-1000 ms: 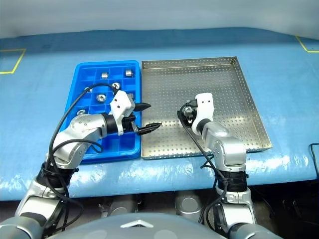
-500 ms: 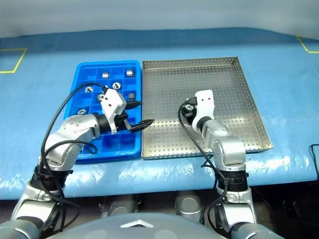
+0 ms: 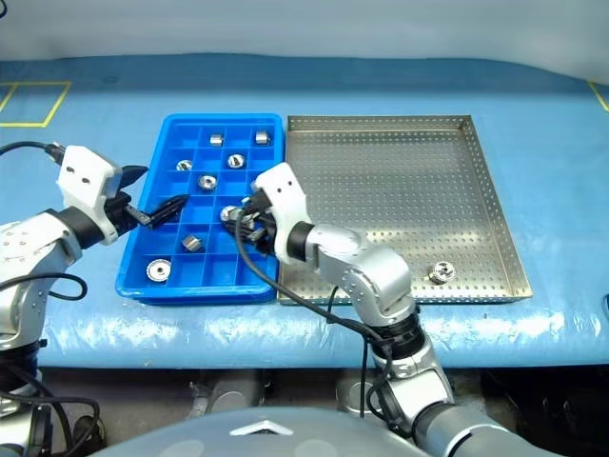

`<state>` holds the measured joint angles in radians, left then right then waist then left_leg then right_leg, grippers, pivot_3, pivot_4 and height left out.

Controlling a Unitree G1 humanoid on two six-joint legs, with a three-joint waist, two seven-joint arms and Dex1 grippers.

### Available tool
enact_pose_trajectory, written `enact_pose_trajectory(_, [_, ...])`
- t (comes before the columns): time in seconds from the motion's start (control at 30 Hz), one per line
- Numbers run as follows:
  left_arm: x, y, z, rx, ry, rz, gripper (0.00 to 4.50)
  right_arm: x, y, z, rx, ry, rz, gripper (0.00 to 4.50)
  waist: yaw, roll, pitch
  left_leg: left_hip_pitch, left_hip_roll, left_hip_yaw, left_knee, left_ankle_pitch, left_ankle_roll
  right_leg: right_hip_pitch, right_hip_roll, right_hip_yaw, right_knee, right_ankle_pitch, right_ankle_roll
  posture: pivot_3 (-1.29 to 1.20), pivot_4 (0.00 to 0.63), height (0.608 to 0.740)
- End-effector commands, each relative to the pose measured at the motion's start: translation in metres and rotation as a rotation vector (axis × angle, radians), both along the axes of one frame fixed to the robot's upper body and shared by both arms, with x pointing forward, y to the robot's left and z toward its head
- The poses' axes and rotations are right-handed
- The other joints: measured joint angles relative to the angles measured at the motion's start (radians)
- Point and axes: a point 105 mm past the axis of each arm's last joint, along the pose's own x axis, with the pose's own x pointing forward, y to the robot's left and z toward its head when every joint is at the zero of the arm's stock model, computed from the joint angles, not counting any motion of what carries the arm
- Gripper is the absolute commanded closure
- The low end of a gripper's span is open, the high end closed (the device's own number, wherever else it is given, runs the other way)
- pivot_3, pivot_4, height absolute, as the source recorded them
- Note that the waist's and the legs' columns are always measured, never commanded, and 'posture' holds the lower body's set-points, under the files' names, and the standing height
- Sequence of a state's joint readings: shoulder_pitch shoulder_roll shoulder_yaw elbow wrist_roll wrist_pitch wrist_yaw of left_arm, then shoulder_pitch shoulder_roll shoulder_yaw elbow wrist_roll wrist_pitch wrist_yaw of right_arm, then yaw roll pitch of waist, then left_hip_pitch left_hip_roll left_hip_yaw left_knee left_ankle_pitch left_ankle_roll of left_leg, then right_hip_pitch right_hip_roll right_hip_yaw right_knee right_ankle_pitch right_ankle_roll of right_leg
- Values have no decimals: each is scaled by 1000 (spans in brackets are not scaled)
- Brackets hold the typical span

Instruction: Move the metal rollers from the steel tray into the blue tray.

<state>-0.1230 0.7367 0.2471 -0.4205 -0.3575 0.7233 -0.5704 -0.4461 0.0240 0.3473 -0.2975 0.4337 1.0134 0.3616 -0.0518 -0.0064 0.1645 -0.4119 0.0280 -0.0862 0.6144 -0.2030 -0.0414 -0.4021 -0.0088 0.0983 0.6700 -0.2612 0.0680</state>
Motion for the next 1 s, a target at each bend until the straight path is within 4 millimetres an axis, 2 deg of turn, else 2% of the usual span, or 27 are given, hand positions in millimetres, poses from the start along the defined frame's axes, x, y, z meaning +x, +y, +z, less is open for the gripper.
enact_pose_trajectory(0.03, [-6,-11,9,-17,-42,-23,0,-9,13,6,12,-19,61,2790,9,0,0,0,0,0,0,0,0,0,0,0,0,0,0,101,150,740])
enact_pose_trajectory(0.43, [-7,-16,4,-39,-25,-23,0,-19,15,-16,-42,62,90,2790,17,0,0,0,1,0,0,0,-1,0,1,-1,0,0,0,102,150,740])
enact_pose_trajectory(0.7, [-5,-21,3,-40,-21,-45,0,-3,0,-3,-30,8,12,2790,17,0,0,0,1,0,0,0,-1,0,1,-1,0,0,0,82,150,740])
enact_pose_trajectory(1.0, [-4,-23,4,-44,-20,-59,0,-8,0,0,-25,-5,25,2790,14,0,0,0,1,0,-1,0,-1,-1,1,-1,0,0,0,72,150,740])
